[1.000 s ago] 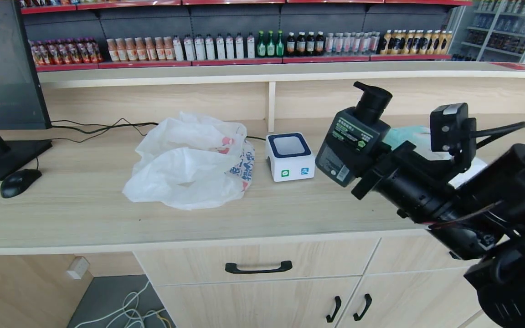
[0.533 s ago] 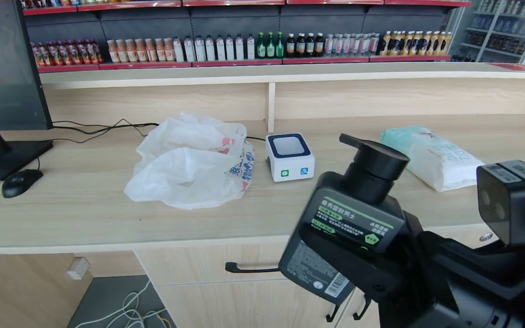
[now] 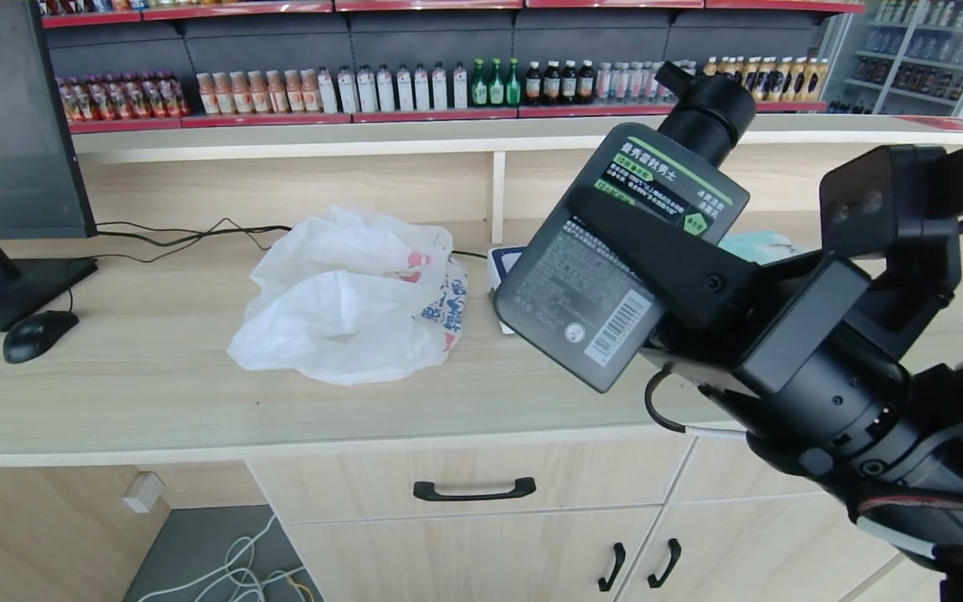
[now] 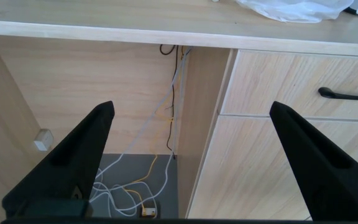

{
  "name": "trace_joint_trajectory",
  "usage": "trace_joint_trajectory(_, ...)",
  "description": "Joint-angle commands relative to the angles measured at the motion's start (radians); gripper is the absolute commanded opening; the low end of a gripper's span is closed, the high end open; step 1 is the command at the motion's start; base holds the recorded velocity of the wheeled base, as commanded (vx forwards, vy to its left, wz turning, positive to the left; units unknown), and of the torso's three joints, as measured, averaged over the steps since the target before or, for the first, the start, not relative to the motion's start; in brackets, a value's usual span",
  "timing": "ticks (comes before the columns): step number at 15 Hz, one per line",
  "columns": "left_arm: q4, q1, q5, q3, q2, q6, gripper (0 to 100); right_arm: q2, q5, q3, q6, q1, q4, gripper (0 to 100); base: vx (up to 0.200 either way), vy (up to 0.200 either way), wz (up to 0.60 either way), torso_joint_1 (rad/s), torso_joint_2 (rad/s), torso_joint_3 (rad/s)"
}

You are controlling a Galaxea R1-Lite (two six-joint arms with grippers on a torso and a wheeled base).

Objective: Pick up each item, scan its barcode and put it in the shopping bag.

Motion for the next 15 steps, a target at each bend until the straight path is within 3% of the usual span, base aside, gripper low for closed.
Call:
trace_joint_trajectory(1, -0.001, 0.000, 0.000, 0.000, 0.000, -0.001, 100, -0.027, 0.001, 0.013, 0.045, -0.006, 0.000, 0, 0.000, 0.000, 0.00, 0.000, 0.00, 0.000)
trace_joint_trajectory(5, 0.001, 0.000, 0.000, 0.000, 0.000, -0.001, 100, -0.053, 0.006, 0.004, 0.077, -0.002, 0.000, 0, 0.000, 0.000, 0.00, 0.000, 0.00, 0.000)
trace_joint_trajectory(9, -0.001, 0.000, 0.000, 0.000, 0.000, -0.001, 100, -0.067, 0.004, 0.029, 0.050, 0.081, 0.000, 0, 0.000, 0.000, 0.00, 0.000, 0.00, 0.000)
trace_joint_trajectory(15, -0.001, 0.000, 0.000, 0.000, 0.000, -0.001, 100, -0.065, 0.004, 0.041, 0.048, 0.084, 0.000, 0, 0.000, 0.000, 0.00, 0.000, 0.00, 0.000)
